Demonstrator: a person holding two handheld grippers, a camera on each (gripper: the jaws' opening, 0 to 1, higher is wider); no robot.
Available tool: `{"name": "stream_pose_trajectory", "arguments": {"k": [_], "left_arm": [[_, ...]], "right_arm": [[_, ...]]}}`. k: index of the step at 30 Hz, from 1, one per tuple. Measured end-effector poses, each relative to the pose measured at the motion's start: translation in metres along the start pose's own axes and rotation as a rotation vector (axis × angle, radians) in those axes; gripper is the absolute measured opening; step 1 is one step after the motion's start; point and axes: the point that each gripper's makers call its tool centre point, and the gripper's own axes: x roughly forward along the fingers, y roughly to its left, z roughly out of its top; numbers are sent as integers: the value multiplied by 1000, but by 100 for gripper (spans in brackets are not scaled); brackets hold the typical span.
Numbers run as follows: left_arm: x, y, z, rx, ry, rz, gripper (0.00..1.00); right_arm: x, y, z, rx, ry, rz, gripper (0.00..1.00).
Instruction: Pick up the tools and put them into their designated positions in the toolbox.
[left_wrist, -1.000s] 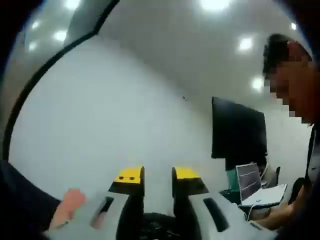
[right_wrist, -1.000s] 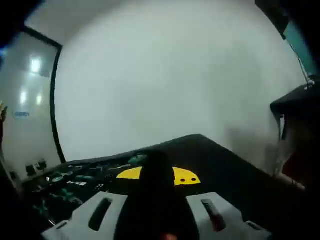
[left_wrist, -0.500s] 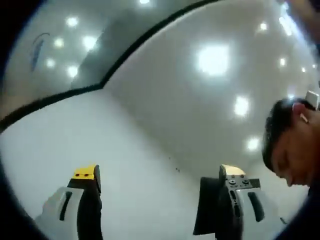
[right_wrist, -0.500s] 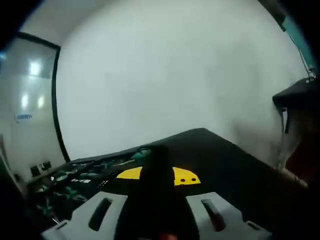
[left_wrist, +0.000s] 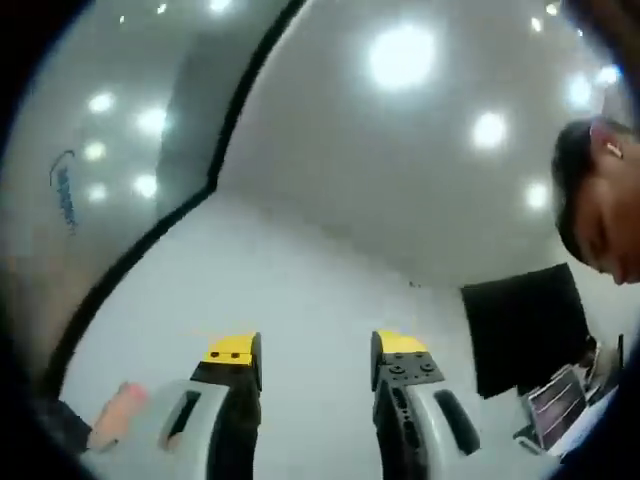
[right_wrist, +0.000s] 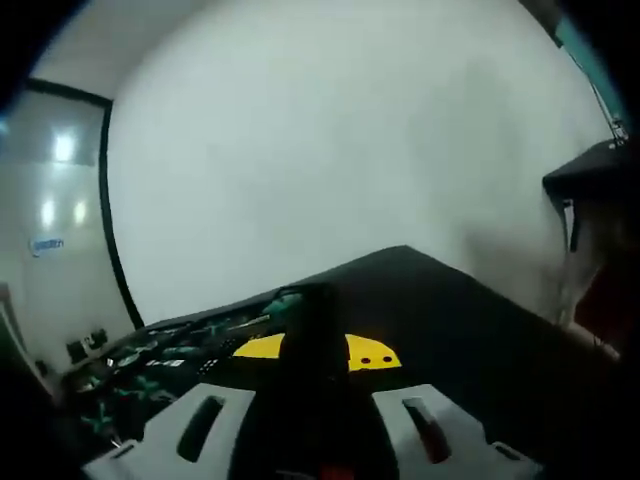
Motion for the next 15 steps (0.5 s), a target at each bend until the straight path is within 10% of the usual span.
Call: {"name": "stream_pose_trajectory", "arguments": {"k": [6,8,10,15], "left_arm": [[-32,98,-61,239,327,154,27],[-47,131,-80,195,399,203,26],[-61,163,-92,111,411,272,4],[-111,218,-144,143,561,402,2]], "right_arm": [[6,-5,-1,3,20,3,19],[7,-4,-2,1,21,6,19],[8,-5,-1,0,21,8,19],[6,-4,-2,-2,20,9,19]]}}
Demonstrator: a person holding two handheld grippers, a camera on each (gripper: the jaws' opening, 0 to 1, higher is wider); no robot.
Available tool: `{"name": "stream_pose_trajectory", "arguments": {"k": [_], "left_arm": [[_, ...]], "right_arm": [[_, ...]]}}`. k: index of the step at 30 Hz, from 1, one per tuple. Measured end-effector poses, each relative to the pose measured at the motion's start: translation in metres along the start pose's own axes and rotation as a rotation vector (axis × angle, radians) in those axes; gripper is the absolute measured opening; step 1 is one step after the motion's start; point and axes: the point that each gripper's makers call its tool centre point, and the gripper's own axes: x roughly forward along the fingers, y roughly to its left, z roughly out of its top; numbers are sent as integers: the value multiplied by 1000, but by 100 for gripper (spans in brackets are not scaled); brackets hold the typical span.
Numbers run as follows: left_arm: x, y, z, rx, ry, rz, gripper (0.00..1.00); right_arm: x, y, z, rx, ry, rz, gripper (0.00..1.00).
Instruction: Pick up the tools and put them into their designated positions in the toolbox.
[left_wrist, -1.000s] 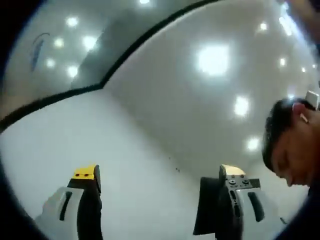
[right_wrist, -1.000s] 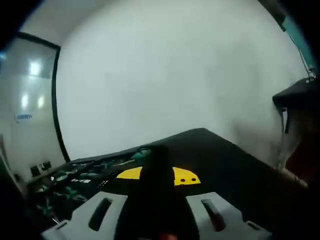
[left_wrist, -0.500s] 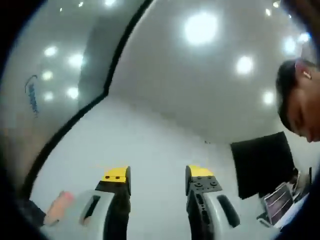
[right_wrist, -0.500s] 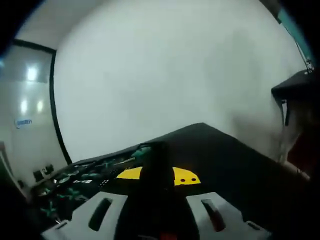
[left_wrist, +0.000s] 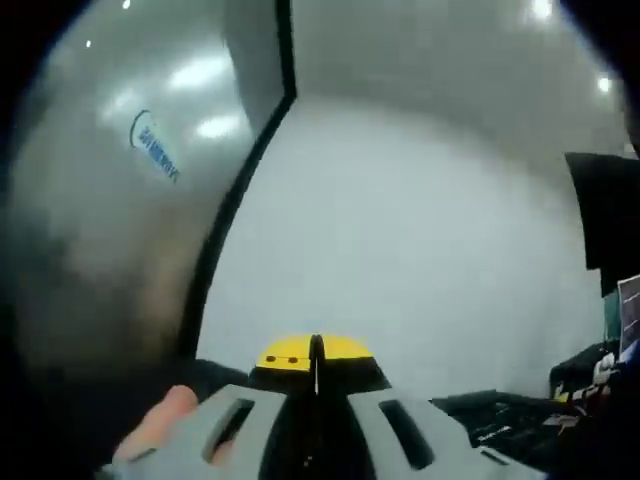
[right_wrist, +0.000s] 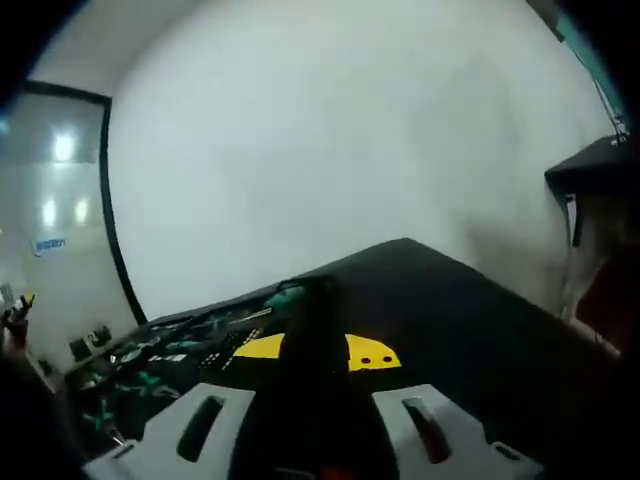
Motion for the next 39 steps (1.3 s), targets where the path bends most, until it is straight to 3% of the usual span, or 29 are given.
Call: {"name": "stream_pose_trajectory", "arguments": {"k": [3,6,9,12,15,17,18,20,22,23,24,25,28,30,31,32,33,34,35,36,37,38,39], "left_arm": [[6,24,-41,76,99,61,3],[7,33,-74,131,199,81,5],[13,46,-98,152,245,55,22],[16,44,-112,123,286,24,37],[17,38,-136,81,391,3,38],[13,33,-162,43,523,9,38],[17,33,-172,29,561,-4,38],[23,29,-190,61,613,-66,38],[24,25,-202,76,649,-87,37],[25,24,-207,71,670,-86,31],[26,30,-210,84,684,-50,28],[29,39,-208,153,674,-29,23],[27,41,-207,25,696,9,18],[26,43,-204,18,675,22,13],[37,40,-189,-5,571,-6,6],[41,56,-171,44,505,57,0],[33,58,-166,13,529,91,0],[32,57,-161,27,526,71,0],[34,47,-159,88,514,-7,0],[31,47,-159,147,541,-24,0],[27,49,-170,229,616,-2,2],[24,51,-172,311,652,-23,11],[20,42,-179,335,658,-53,18]], "right_arm": [[-2,2,-3,-7,8,0,19],[-8,6,-5,-9,11,-1,19],[-2,1,-4,-5,15,-1,19],[-1,1,-4,-11,17,0,19],[-3,5,-7,-25,25,-3,19],[-3,4,-8,-34,27,-3,19],[-4,4,-8,-41,26,-5,19],[-4,4,-9,-45,28,-7,19],[-4,4,-9,-45,28,-7,19],[-4,4,-9,-43,28,-8,19],[-4,3,-10,-41,30,-9,19],[-4,3,-10,-39,31,-9,19],[-1,2,-11,-41,34,-10,19],[-1,3,-11,-46,36,-10,19],[0,3,-11,-48,36,-10,19],[0,3,-12,-51,38,-11,19],[0,2,-12,-53,41,-12,19],[1,2,-12,-54,42,-11,19],[1,2,-12,-54,43,-10,19],[2,2,-13,-55,44,-10,19],[2,2,-13,-59,45,-10,19],[2,3,-13,-61,46,-9,19],[2,3,-13,-63,47,-9,19]]}}
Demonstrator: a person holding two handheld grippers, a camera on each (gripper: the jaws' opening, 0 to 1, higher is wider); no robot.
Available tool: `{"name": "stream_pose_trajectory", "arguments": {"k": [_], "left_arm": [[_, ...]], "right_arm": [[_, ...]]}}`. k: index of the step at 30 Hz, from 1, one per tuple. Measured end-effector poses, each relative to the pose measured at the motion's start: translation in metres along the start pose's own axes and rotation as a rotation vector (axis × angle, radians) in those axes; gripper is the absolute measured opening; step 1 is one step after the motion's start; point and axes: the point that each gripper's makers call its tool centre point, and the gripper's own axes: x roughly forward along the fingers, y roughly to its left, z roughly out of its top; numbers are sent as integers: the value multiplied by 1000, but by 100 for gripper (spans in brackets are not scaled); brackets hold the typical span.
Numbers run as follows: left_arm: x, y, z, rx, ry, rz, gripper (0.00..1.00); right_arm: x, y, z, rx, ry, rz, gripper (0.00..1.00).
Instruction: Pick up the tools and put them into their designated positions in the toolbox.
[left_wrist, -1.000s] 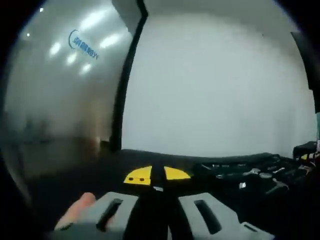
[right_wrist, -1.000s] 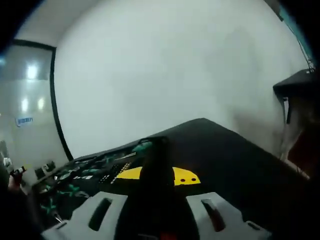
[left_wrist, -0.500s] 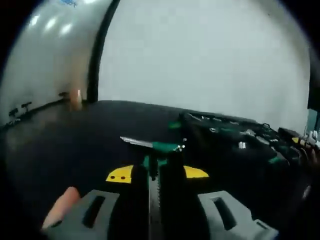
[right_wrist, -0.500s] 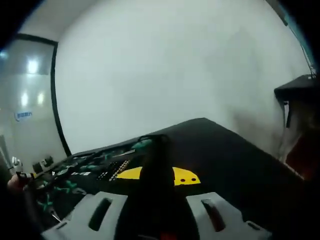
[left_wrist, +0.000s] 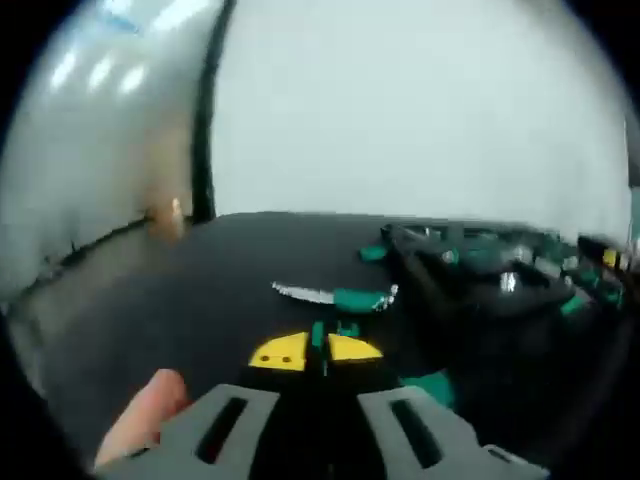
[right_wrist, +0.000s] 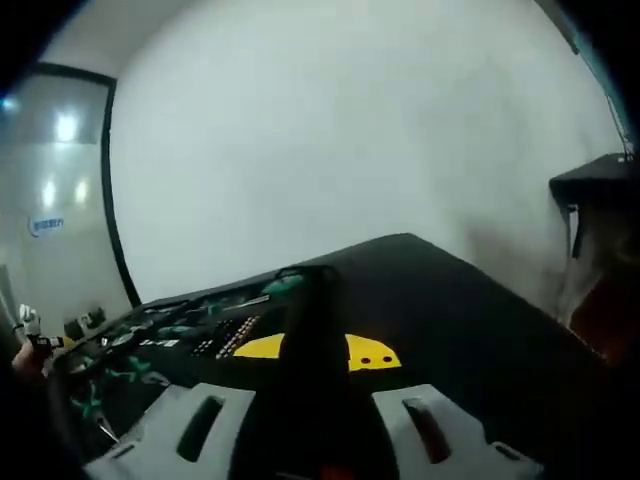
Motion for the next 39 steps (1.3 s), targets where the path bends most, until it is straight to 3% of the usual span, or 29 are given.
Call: {"name": "stream_pose_trajectory", "arguments": {"k": [2,4,6,7,10,13,18,20,23,25,27,28,33,34,35,36,37,38,39], "left_arm": [[6,-7,-1,-110,-39,-49,30],[6,-22,-15,-152,15,-90,30],[15,-25,-28,-81,47,-75,31],[14,-21,-25,-84,17,-37,29],[17,-22,-23,-234,-33,-37,28],[10,-21,-22,-291,-25,-27,23],[9,-40,-25,-376,35,-146,22],[7,-38,-23,-439,62,-168,22],[0,-34,-14,-470,49,-171,21],[-12,-32,3,-543,-39,-216,21],[-22,-38,13,-603,-61,-267,21],[-21,-34,18,-585,-65,-275,21],[-31,-73,31,-521,-20,-405,21],[-40,-99,33,-492,-28,-415,21],[-41,-110,37,-462,-33,-421,21],[-31,-104,43,-441,-29,-426,21],[-29,-114,46,-421,-22,-425,21],[-40,-149,44,-374,-14,-414,21],[-26,-143,49,-335,-8,-390,21]], "right_arm": [[0,1,0,-3,-2,-1,19],[-1,0,0,-4,-3,-1,19],[-1,0,0,-3,-3,-3,19],[-1,0,0,-2,-2,-4,19],[-1,0,-1,-3,0,-5,19],[0,0,-1,-5,4,-5,19],[0,0,-2,-6,4,-8,19],[1,-1,-2,-7,5,-10,19],[1,0,-2,-10,8,-11,19],[0,0,-2,-11,8,-10,19],[0,0,-3,-11,10,-11,19],[0,0,-3,-13,11,-12,19],[0,0,-4,-25,15,-14,19],[0,0,-4,-25,15,-15,19],[0,0,-3,-24,15,-15,19],[0,0,-3,-22,16,-15,19],[1,-1,-3,-21,15,-15,19],[1,-1,-3,-21,15,-15,19],[1,-1,-3,-20,15,-15,19]]}}
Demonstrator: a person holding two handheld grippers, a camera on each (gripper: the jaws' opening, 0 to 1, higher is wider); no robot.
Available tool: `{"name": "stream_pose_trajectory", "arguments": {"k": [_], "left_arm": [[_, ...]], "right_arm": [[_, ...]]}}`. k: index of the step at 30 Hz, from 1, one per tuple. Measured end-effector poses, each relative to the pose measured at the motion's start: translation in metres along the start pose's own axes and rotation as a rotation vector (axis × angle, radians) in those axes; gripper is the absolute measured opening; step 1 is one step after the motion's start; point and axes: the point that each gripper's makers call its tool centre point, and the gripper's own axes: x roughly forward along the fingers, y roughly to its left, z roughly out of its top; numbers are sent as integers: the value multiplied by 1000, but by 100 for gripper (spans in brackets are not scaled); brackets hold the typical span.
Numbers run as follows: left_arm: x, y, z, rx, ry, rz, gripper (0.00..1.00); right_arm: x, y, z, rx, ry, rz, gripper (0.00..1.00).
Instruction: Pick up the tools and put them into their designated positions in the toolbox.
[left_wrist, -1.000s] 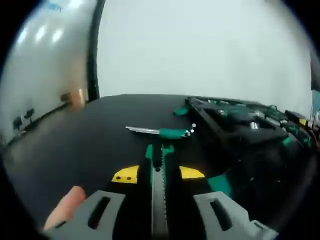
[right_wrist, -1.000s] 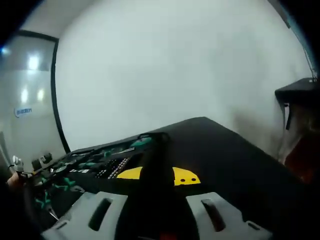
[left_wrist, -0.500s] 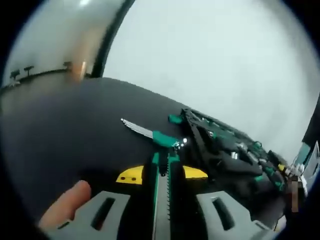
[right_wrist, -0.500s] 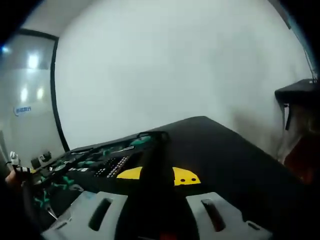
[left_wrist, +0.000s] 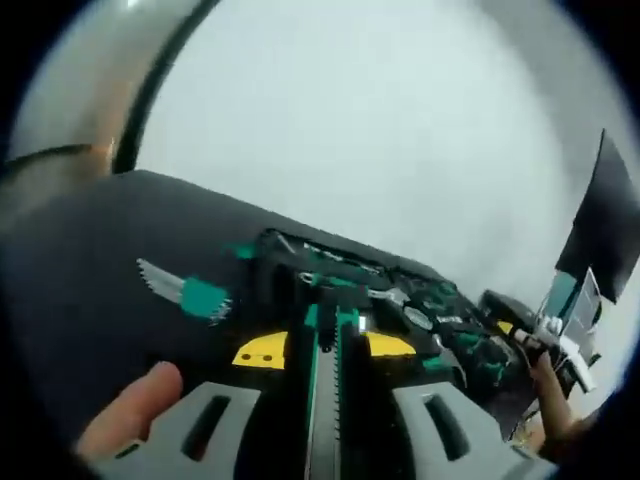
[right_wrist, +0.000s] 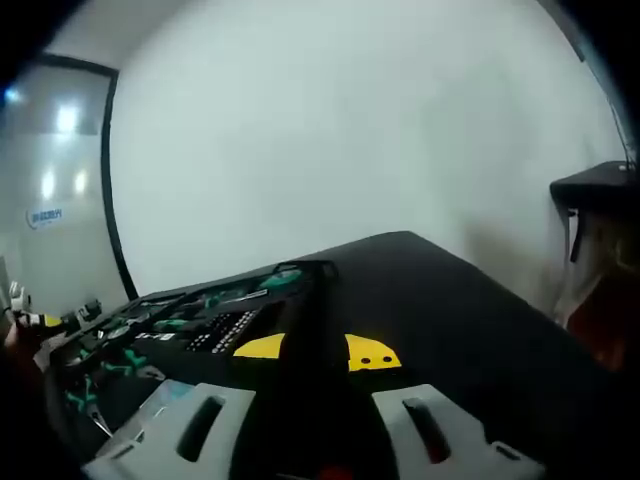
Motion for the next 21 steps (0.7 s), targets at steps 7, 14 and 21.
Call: {"name": "stream_pose_trajectory", "arguments": {"k": [7,14,21], "left_arm": [[41,-25,-22,163,87,86,22],[39,-49,-28,304,120,-35,23],[-16,-30,-8,244,153,-66,16]], "right_arm": [[1,-1,0,8,-1,0,19],[1,-1,0,8,1,2,19],[2,2,-1,-7,4,5,19]]}}
